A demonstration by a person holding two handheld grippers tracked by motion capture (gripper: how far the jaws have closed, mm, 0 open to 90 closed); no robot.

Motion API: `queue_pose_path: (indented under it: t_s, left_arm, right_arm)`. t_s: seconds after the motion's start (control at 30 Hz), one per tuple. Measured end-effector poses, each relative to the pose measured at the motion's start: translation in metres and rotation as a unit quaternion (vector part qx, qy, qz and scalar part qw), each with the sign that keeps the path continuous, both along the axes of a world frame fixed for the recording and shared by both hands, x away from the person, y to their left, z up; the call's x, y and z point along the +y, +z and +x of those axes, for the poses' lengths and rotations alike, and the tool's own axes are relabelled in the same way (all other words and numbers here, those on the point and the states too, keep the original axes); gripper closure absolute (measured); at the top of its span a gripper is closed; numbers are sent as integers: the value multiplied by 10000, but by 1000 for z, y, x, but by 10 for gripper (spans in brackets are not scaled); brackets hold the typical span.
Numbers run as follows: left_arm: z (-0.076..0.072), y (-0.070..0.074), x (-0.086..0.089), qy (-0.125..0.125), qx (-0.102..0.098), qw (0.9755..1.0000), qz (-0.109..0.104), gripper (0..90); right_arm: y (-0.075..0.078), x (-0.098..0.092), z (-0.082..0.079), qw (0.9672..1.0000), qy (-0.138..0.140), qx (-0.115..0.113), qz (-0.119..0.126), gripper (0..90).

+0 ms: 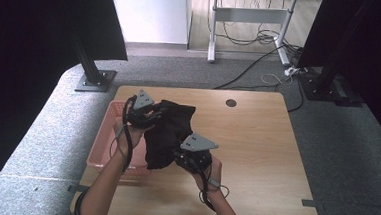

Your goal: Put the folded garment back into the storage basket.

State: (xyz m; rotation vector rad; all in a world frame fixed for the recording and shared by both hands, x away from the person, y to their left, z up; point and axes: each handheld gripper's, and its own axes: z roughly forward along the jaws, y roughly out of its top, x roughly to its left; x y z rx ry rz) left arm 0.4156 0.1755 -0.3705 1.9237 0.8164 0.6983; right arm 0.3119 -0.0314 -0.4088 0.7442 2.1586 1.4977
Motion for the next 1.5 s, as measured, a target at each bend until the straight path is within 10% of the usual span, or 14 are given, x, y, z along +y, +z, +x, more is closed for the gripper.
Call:
queue_pose_path:
  t_s: [1.5]
  left_arm:
    - [5,-4,48,341,2,9994,76,721]
  right_arm:
    - [-1,52,19,9995,316,-2,67,680]
